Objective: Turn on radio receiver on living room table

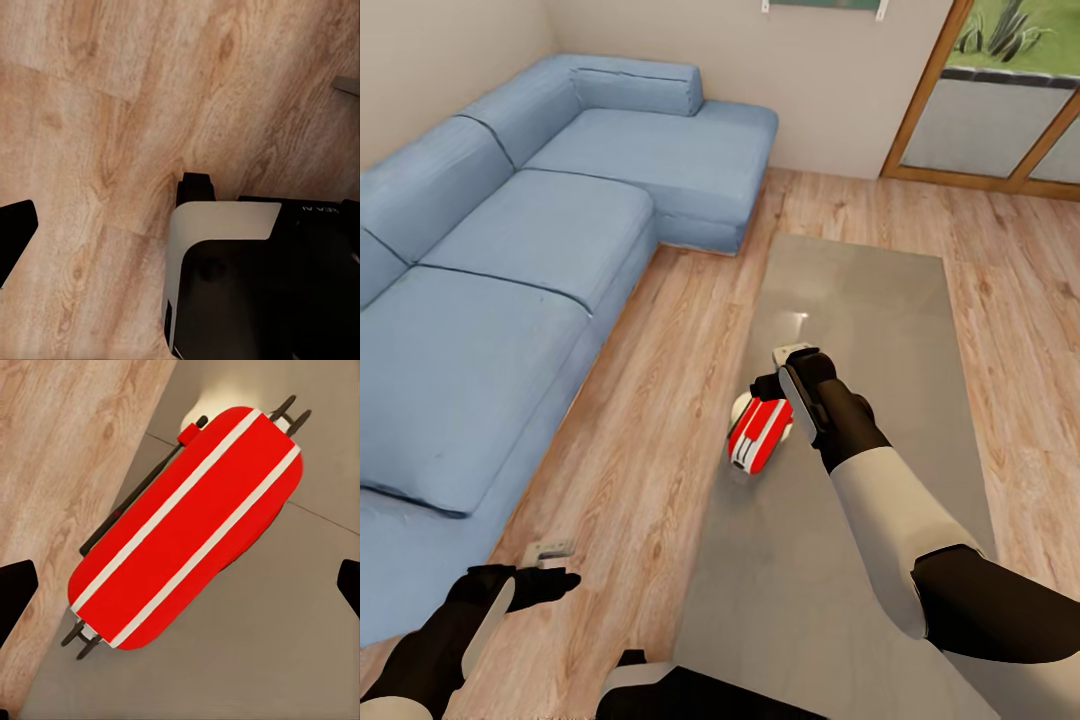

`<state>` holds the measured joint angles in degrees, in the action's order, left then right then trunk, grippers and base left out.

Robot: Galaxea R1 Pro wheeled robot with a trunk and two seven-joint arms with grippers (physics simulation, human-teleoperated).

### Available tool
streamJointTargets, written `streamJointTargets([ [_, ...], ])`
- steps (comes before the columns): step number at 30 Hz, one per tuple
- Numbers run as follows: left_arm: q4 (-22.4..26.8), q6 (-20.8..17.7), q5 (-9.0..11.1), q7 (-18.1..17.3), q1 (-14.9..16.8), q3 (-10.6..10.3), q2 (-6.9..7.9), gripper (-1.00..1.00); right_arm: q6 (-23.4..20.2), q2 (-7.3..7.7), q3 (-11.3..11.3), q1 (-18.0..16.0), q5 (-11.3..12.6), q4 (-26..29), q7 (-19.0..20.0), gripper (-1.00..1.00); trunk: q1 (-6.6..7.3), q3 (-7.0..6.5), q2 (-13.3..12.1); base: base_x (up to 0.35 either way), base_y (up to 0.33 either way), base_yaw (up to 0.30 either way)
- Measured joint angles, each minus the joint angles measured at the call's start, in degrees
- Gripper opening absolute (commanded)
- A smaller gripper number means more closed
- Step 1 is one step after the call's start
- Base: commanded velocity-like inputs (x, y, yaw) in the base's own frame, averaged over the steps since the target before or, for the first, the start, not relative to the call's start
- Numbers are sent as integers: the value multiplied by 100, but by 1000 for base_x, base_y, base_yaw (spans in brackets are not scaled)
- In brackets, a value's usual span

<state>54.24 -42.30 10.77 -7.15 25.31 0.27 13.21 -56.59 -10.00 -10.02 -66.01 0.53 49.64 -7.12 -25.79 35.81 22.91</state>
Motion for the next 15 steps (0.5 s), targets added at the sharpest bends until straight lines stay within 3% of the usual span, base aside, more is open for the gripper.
streamJointTargets([
  [15,17,-8,-13,-50,0,-1,-2,100,8,0,8,0,-4,3,0,100,0,129,0,0,0,52],
])
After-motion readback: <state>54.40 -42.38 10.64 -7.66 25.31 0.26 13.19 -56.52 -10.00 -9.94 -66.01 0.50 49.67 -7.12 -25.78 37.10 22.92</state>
